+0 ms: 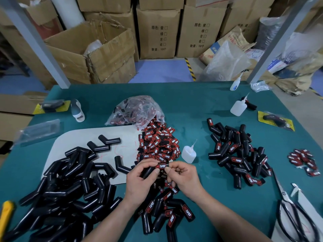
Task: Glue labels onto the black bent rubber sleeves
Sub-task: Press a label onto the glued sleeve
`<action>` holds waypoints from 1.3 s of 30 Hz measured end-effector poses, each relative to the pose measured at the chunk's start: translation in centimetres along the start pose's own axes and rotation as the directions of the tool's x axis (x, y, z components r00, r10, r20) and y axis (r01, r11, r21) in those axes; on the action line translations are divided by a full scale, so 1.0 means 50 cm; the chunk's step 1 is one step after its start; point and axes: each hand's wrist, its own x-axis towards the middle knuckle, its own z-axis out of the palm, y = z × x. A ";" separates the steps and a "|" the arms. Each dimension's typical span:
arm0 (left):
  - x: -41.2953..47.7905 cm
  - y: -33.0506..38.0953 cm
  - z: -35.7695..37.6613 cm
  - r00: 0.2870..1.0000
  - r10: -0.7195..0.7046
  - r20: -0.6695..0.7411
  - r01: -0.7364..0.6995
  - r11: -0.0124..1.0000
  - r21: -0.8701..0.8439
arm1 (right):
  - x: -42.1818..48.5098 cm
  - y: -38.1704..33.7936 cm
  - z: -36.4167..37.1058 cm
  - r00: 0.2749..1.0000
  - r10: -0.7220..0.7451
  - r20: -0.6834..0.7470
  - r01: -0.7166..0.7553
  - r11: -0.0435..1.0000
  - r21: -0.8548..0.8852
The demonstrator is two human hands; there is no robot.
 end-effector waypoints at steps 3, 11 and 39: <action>-0.004 0.009 0.005 1.000 0.026 0.008 -0.026 1.000 0.011 | -0.003 0.000 0.005 1.000 0.017 0.005 -0.017 1.000 -0.005; -0.015 0.010 0.007 0.994 0.093 0.063 -0.097 0.993 0.063 | -0.010 0.000 0.010 0.998 0.063 -0.003 -0.063 0.998 -0.006; -0.041 -0.001 0.016 0.962 0.171 0.212 -0.219 0.950 0.225 | -0.011 0.015 0.017 0.990 0.144 0.001 -0.141 0.968 0.209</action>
